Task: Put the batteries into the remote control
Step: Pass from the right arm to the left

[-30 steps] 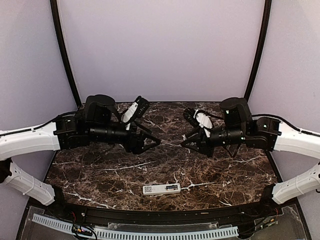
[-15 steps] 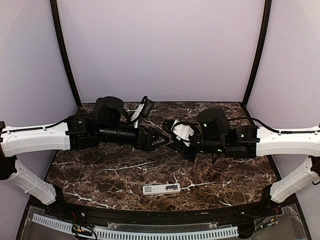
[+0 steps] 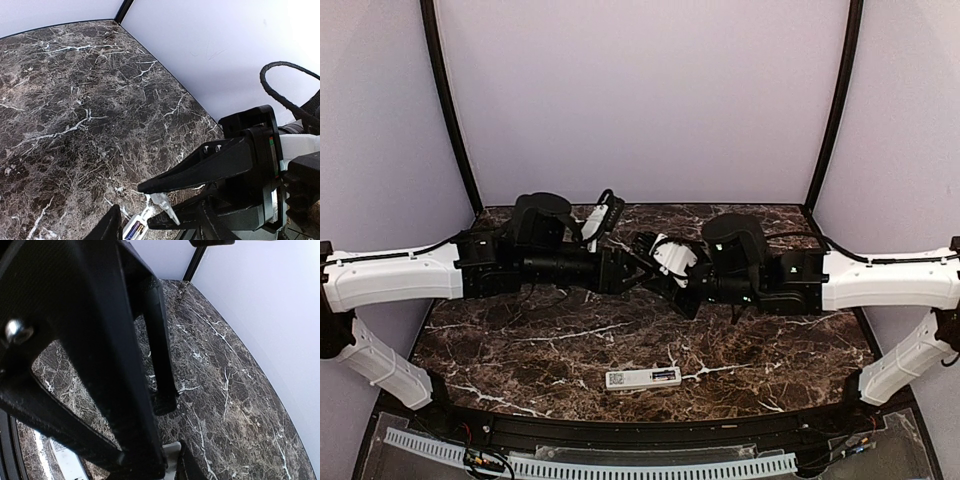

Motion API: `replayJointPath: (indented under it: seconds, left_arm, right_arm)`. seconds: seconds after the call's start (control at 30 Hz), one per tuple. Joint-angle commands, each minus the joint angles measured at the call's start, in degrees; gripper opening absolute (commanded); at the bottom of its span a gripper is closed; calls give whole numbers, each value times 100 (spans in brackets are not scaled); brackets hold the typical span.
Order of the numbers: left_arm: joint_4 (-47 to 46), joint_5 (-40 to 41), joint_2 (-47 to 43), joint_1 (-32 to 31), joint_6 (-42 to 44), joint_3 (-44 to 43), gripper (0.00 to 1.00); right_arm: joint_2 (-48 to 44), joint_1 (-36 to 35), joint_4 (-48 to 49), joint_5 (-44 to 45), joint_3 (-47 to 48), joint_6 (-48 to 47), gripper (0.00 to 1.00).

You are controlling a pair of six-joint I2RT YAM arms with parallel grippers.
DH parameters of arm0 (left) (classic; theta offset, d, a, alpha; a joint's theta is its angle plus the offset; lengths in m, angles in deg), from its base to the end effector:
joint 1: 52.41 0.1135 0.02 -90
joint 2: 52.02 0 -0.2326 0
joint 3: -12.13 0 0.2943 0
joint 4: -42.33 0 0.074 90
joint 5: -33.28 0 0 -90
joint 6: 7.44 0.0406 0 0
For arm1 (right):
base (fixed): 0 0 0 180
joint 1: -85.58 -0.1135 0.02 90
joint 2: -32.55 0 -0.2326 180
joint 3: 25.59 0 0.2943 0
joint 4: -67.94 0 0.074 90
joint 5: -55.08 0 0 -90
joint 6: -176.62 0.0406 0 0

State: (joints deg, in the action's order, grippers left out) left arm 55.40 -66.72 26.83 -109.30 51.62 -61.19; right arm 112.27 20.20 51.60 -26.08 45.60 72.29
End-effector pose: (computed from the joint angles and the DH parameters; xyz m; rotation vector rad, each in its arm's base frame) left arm 0.1995 -0.3188 0.2770 0.5933 1.9936 -1.1655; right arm 0.1611 0.3366 0.2507 -1.2188 1.6157 0.4153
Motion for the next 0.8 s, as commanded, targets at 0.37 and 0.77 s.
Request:
replayJointPath:
  seconds: [0.37,0.77]
  left_arm:
    - [95,86,188,-1,-44,-160,24]
    - [131,20,228,3,79,-238,5]
  right_arm:
    - [326,-164,224,390,429,138,7]
    - [426,-162,217,504,621,103,7]
